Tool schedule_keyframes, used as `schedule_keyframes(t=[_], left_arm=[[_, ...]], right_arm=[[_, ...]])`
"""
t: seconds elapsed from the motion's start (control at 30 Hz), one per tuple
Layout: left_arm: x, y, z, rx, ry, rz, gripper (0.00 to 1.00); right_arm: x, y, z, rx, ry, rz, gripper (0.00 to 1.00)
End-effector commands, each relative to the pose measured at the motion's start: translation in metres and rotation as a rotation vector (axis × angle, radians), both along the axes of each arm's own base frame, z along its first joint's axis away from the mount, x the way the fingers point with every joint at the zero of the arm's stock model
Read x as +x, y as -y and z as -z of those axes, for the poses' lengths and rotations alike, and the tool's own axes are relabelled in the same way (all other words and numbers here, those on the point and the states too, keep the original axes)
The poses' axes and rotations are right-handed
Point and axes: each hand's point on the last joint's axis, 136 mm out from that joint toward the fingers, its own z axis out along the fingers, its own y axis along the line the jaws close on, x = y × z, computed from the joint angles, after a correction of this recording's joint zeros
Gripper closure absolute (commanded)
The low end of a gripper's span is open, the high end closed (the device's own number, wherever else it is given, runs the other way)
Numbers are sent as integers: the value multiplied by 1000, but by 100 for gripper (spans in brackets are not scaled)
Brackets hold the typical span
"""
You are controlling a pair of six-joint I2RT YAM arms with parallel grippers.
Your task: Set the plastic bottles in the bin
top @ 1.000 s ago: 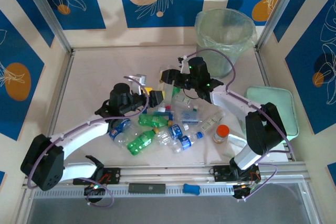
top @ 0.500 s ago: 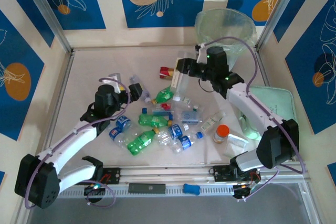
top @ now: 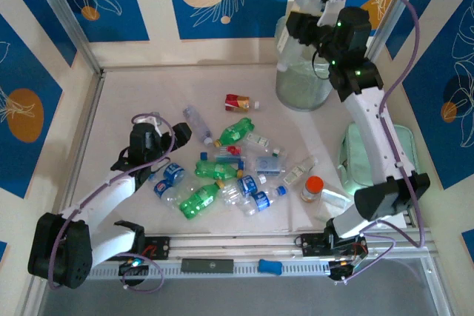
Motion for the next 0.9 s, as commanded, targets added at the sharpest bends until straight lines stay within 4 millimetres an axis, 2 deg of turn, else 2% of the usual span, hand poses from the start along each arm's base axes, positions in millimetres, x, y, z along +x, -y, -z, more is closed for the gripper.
schedule_keyframes(t=[0.0,0.07,0.2,0.3,0.43,0.53,0.67,0.77,0.87], left_arm=[[-1,10,-11,18,10,85,0],[-3,13,-13,28,8,114,0],[-9,17,-13,32,-5,153,0],[-12,18,-10,35,-19,165,0],[-15,19,-7,36,-31,176,0],[-14,20,-7,36,-32,179,0],[-14,21,-8,36,-33,186,0],[-15,22,-9,34,-35,189,0],[-17,21,-9,35,-39,190,0]], right_arm=[[37,37,-14,-89,83,185,45],[59,52,-17,-126,109,264,45],[101,69,-4,-222,101,356,45],[131,71,18,-311,49,381,45],[157,65,66,-383,-80,350,45],[166,62,106,-391,-178,329,43],[166,54,147,-355,-285,278,42],[165,51,169,-333,-336,262,40],[165,50,177,-311,-361,254,36]])
